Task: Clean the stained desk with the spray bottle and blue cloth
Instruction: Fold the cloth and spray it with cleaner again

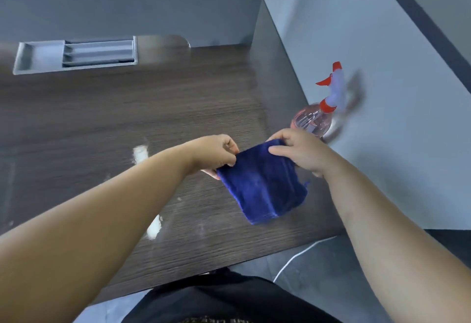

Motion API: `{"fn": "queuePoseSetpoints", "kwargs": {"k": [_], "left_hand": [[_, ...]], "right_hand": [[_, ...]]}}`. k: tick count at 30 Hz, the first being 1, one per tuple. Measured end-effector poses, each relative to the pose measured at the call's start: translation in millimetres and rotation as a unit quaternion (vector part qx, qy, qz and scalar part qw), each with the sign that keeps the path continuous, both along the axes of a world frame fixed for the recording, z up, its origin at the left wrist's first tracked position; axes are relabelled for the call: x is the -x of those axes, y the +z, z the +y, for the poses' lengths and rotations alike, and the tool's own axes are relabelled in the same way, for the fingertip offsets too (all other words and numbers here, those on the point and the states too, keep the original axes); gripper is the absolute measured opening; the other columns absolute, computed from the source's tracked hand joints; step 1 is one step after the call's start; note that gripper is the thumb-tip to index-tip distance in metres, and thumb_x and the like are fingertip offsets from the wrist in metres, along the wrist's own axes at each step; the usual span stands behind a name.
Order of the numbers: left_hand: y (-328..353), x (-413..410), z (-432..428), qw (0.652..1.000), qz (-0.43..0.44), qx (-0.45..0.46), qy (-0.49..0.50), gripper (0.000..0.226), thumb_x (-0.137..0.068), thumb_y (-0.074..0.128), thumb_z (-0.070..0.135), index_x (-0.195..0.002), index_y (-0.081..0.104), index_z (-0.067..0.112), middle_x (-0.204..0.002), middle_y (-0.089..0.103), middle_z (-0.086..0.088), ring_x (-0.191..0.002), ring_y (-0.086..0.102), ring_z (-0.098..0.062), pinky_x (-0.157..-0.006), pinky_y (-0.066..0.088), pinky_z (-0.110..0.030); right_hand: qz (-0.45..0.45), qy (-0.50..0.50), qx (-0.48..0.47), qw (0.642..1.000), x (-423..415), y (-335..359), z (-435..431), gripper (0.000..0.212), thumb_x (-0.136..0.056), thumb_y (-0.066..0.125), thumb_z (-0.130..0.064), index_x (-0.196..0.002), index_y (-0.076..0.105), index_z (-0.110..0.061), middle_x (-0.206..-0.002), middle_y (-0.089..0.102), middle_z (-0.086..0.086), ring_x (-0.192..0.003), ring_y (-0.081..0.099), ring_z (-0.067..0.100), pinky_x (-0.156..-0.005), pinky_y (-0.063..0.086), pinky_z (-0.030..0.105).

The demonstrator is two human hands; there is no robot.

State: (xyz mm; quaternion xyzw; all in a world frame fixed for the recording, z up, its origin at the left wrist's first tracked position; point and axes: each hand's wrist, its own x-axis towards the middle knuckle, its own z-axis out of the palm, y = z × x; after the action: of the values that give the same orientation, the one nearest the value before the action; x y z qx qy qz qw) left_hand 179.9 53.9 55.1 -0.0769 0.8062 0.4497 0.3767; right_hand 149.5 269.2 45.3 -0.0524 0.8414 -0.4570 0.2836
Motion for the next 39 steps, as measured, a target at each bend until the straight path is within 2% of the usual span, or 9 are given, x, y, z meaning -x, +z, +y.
{"fn": "queuePoseSetpoints", "kwargs": {"k": [5, 9, 14, 21, 25, 28, 32, 36, 39], "left_hand": [[-30.0, 8.7, 20.9, 0.983, 0.143, 0.084, -0.081, 0.062, -0.077, 0.068, 0.020, -0.134, 0.043, 0.020, -0.129, 0.056, 0.001, -0.119, 0.051, -0.019, -0.099, 0.041, -0.032], [-30.9, 27.1, 22.2, 0.970, 0.182, 0.133, -0.095, 0.040, -0.078, 0.070, 0.026, -0.117, 0.061, 0.026, -0.102, 0.065, 0.005, -0.100, 0.058, -0.018, -0.084, 0.045, -0.028], [-33.5, 33.7, 13.3, 0.972, 0.188, 0.105, -0.088, 0.021, -0.082, 0.069, 0.024, -0.103, 0.068, 0.020, -0.080, 0.058, 0.010, -0.082, 0.054, -0.012, -0.080, 0.044, -0.025], [-52.9, 34.9, -15.0, 0.951, 0.262, 0.162, -0.028, 0.016, -0.081, 0.058, 0.012, -0.092, 0.065, 0.022, -0.084, 0.062, 0.007, -0.085, 0.054, -0.018, -0.075, 0.047, -0.033], [-69.4, 11.3, -31.9, 0.881, 0.396, 0.196, -0.168, 0.027, -0.066, 0.051, 0.008, -0.084, 0.070, 0.016, -0.088, 0.070, 0.002, -0.086, 0.062, -0.028, -0.070, 0.054, -0.039], [-91.3, -16.3, -42.8, 0.844, 0.377, 0.240, -0.294, 0.038, -0.070, 0.043, 0.027, -0.095, 0.071, 0.022, -0.110, 0.068, 0.003, -0.098, 0.064, -0.026, -0.079, 0.056, -0.044], [-101.6, -34.8, -44.0, 0.836, 0.355, 0.261, -0.327, 0.055, -0.075, 0.042, 0.047, -0.120, 0.063, 0.022, -0.131, 0.057, -0.001, -0.124, 0.050, -0.029, -0.106, 0.037, -0.051], [-101.8, -31.5, -35.5, 0.822, 0.349, 0.285, -0.348, 0.056, -0.082, 0.037, 0.053, -0.123, 0.062, 0.024, -0.128, 0.060, -0.001, -0.120, 0.055, -0.029, -0.105, 0.039, -0.051], [-97.0, -27.3, -26.4, 0.825, 0.334, 0.304, -0.340, 0.055, -0.082, 0.034, 0.053, -0.117, 0.066, 0.025, -0.122, 0.063, -0.001, -0.113, 0.060, -0.029, -0.099, 0.042, -0.052]], "right_hand": [[0.076, 0.147, -0.126, 0.978, 15.0, -26.4, -33.3, 0.016, -0.089, 0.062, -0.017, -0.105, 0.061, -0.019, -0.092, 0.060, -0.007, -0.086, 0.054, 0.013, -0.073, 0.034, 0.021], [0.029, 0.034, -0.045, 0.998, 21.5, -32.3, -30.3, 0.028, -0.080, 0.073, -0.027, -0.100, 0.053, -0.023, -0.102, 0.065, -0.003, -0.093, 0.061, 0.012, -0.083, 0.045, 0.026], [-0.059, 0.181, -0.172, 0.967, 18.7, -43.5, -2.1, 0.034, -0.074, 0.077, -0.030, -0.101, 0.059, -0.023, -0.098, 0.064, -0.008, -0.091, 0.060, 0.012, -0.076, 0.046, 0.026], [0.203, 0.044, -0.157, 0.965, 23.6, -56.7, -1.2, 0.014, -0.080, 0.067, -0.012, -0.091, 0.063, -0.019, -0.086, 0.062, -0.005, -0.080, 0.054, 0.015, -0.069, 0.039, 0.028], [0.343, 0.159, -0.186, 0.907, -2.3, -76.4, -0.3, 0.028, -0.067, 0.069, 0.001, -0.091, 0.069, -0.014, -0.094, 0.065, 0.001, -0.086, 0.056, 0.025, -0.069, 0.049, 0.037], [0.336, 0.227, -0.223, 0.886, -28.9, -89.9, 18.1, 0.035, -0.072, 0.068, -0.016, -0.106, 0.068, -0.016, -0.117, 0.062, 0.001, -0.105, 0.055, 0.027, -0.081, 0.052, 0.044], [0.352, 0.196, -0.225, 0.887, -36.8, -84.6, 11.8, 0.040, -0.087, 0.049, -0.041, -0.114, 0.066, -0.017, -0.128, 0.058, 0.001, -0.121, 0.049, 0.024, -0.096, 0.042, 0.040], [0.356, 0.280, -0.248, 0.857, -28.2, -93.4, 8.6, 0.040, -0.092, 0.041, -0.035, -0.123, 0.062, -0.020, -0.134, 0.055, 0.001, -0.122, 0.050, 0.024, -0.101, 0.041, 0.042], [0.347, 0.260, -0.238, 0.869, -20.5, -96.2, 12.7, 0.039, -0.093, 0.039, -0.031, -0.123, 0.061, -0.021, -0.138, 0.052, 0.001, -0.128, 0.047, 0.024, -0.106, 0.032, 0.039]]}}
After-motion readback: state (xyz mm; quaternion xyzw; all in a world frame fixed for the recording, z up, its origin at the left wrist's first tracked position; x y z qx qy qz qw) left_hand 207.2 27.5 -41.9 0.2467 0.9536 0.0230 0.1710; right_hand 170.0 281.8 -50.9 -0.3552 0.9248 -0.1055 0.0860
